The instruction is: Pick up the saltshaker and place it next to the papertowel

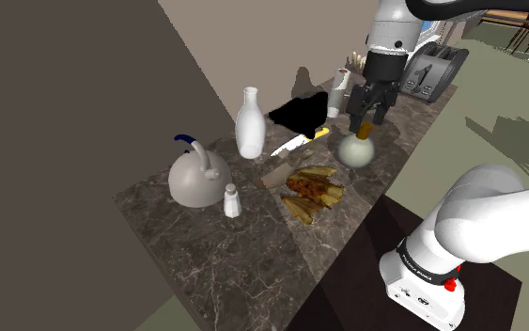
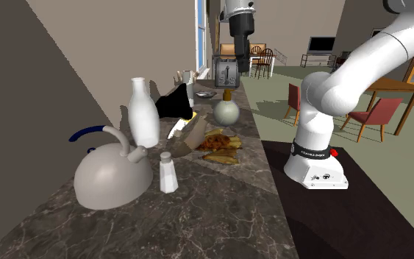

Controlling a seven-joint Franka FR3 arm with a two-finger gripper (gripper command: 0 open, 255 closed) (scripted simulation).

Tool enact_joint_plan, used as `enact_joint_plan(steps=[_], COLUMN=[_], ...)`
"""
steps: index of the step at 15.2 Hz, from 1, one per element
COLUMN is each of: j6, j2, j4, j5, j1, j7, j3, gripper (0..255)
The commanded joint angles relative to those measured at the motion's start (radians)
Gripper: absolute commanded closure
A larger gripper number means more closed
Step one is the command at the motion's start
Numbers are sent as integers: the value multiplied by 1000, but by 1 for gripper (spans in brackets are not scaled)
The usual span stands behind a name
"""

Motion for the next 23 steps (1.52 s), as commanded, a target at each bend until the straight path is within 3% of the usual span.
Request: enact_joint_plan(steps=[1,7,14,19,23], j6=[0,176,393,540,645], j2=[0,66,226,383,529], j4=[0,-51,-39,18,89], j5=[0,96,166,166,119], j1=[0,32,57,53,38], j7=[0,156,333,470,597], j3=[0,136,294,404,487], gripper=[0,0,0,0,0])
